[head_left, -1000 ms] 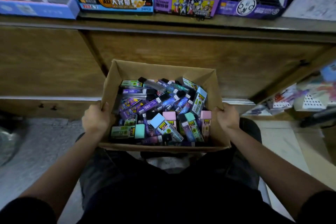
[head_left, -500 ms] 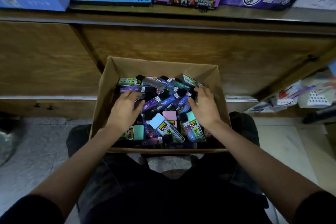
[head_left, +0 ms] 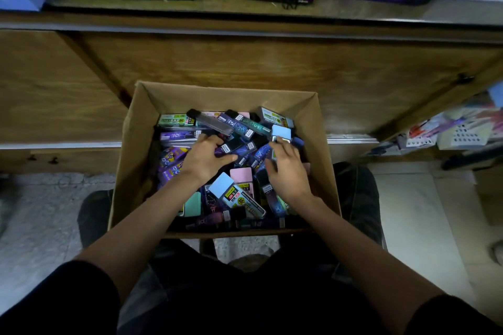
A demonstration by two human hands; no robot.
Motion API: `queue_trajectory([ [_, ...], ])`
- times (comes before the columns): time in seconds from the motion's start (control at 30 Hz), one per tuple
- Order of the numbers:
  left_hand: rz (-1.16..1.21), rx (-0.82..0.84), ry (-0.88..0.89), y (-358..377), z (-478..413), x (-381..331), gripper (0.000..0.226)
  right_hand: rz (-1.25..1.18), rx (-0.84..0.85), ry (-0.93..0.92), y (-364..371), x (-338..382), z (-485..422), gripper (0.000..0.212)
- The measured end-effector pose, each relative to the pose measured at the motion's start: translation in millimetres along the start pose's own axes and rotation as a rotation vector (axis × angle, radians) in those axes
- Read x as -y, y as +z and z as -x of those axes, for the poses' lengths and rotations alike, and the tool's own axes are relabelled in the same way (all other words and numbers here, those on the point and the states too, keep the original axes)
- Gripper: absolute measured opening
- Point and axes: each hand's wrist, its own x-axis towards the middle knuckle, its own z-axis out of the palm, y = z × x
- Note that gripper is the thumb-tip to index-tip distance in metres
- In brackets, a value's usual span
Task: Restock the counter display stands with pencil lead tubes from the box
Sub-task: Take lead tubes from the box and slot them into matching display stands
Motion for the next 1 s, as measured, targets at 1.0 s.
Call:
queue_trajectory([
  [1.0,0.387,-0.131,-0.041,-18.8,11.7,-3.3,0.033,-0.305,0.187,0.648,-12.5,11.9,-58.4,0.081],
])
